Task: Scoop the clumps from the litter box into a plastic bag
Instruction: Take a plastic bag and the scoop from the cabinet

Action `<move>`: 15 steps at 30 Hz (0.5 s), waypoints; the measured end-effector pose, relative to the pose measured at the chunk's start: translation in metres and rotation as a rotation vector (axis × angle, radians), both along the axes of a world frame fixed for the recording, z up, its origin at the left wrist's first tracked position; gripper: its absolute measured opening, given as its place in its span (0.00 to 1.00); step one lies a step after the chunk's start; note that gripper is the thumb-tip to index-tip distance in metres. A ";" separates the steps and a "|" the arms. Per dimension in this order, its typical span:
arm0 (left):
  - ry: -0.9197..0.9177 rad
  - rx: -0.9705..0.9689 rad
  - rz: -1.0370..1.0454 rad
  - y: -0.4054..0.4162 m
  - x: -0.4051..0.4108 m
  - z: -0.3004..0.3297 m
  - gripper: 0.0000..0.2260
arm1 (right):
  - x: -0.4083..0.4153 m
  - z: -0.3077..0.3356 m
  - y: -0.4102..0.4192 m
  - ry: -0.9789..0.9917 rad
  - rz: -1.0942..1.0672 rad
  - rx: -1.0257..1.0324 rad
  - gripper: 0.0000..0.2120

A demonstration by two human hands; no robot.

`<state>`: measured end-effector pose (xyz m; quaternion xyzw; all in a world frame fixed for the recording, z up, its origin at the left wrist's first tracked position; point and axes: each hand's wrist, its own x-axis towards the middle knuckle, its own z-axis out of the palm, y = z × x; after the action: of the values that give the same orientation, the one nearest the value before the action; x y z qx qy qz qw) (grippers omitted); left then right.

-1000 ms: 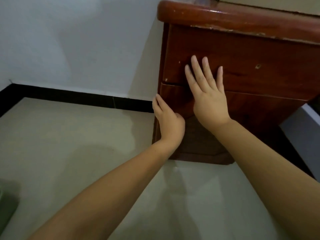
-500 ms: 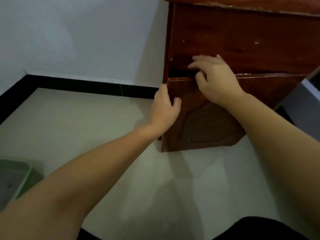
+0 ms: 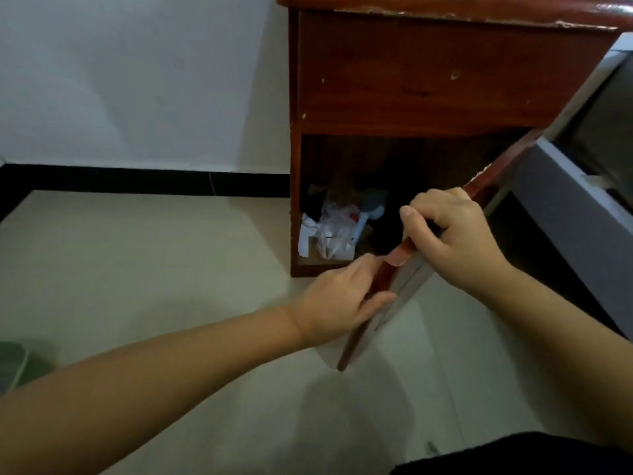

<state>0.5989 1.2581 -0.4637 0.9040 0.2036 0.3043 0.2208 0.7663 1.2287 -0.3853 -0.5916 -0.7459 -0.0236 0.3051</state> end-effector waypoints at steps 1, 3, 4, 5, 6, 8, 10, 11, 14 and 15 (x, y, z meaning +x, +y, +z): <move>0.016 -0.057 -0.051 -0.009 0.008 -0.003 0.25 | 0.005 0.002 -0.009 0.006 0.020 -0.015 0.21; 0.046 -0.236 -0.154 -0.031 0.026 -0.013 0.30 | 0.016 0.007 -0.027 0.014 0.051 -0.073 0.21; 0.044 -0.308 -0.210 -0.042 0.037 -0.019 0.32 | 0.023 0.010 -0.037 0.025 0.062 -0.109 0.21; 0.031 -0.346 -0.266 -0.054 0.049 -0.026 0.33 | 0.030 0.014 -0.047 0.038 0.068 -0.149 0.22; 0.021 -0.353 -0.308 -0.066 0.061 -0.034 0.35 | 0.040 0.016 -0.057 0.059 0.071 -0.192 0.22; 0.003 -0.295 -0.327 -0.089 0.086 -0.049 0.35 | 0.062 0.022 -0.078 0.080 0.008 -0.315 0.19; -0.058 -0.170 -0.323 -0.112 0.113 -0.060 0.33 | 0.084 0.030 -0.102 0.175 -0.141 -0.501 0.11; -0.084 -0.116 -0.328 -0.120 0.127 -0.063 0.32 | 0.093 0.034 -0.111 0.237 -0.212 -0.582 0.13; -0.017 -0.051 -0.377 -0.137 0.176 -0.064 0.35 | 0.119 0.049 -0.134 0.171 -0.467 -0.746 0.27; 0.028 -0.035 -0.365 -0.139 0.192 -0.065 0.35 | 0.126 0.052 -0.140 0.124 -0.531 -0.755 0.28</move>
<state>0.7906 1.1195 -0.5285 0.9261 0.0446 0.2429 0.2851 0.8920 1.0892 -0.3338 -0.8320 -0.5054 0.2077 0.0960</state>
